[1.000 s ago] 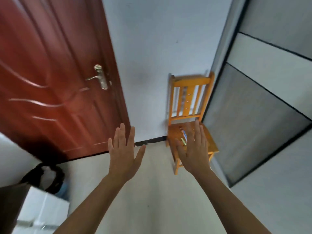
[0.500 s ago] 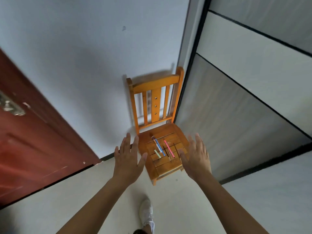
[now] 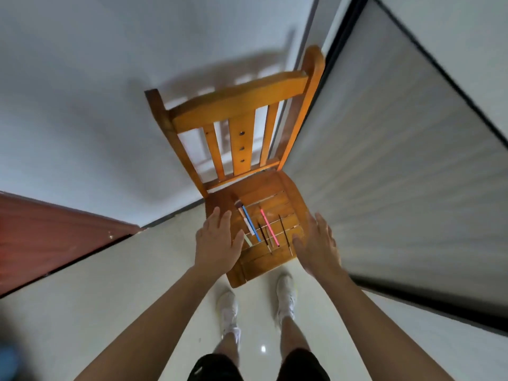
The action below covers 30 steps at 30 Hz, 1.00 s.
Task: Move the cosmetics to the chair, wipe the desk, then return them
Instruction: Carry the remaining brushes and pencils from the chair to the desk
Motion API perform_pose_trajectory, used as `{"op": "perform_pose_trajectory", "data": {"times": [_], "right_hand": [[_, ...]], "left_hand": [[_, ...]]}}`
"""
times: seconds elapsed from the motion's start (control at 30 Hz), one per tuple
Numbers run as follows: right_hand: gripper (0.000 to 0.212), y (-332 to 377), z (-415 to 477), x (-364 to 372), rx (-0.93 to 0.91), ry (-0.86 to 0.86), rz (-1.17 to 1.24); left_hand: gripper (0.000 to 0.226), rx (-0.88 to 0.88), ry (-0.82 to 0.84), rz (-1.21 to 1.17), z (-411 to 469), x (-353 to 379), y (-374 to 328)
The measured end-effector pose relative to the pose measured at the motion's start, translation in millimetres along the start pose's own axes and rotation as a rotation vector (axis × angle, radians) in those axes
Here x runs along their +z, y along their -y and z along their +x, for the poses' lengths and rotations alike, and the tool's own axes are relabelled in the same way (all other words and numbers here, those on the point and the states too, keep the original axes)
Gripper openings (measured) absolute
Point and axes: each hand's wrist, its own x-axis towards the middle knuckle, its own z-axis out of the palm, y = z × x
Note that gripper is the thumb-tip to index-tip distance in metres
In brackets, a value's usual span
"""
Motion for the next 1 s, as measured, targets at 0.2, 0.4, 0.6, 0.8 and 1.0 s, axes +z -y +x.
{"op": "perform_pose_trajectory", "data": {"times": [0.2, 0.4, 0.6, 0.8, 1.0], "right_hand": [[0.069, -40, 65, 75, 0.005, 0.236, -0.025], [0.070, -65, 129, 150, 0.054, 0.273, -0.033], [0.070, -73, 170, 204, 0.065, 0.157, -0.170], [0.034, -73, 187, 218, -0.058, 0.132, -0.035], [0.025, -77, 193, 213, -0.102, 0.162, -0.024]], "left_hand": [[0.052, -0.277, 0.143, -0.315, 41, 93, -6], [0.060, -0.477, 0.203, -0.350, 92, 186, -7], [0.063, -0.508, 0.076, -0.250, 149, 239, -1], [0.041, -0.524, -0.048, -0.282, 177, 253, 1], [0.022, -0.505, -0.057, -0.447, 178, 253, -2]]}}
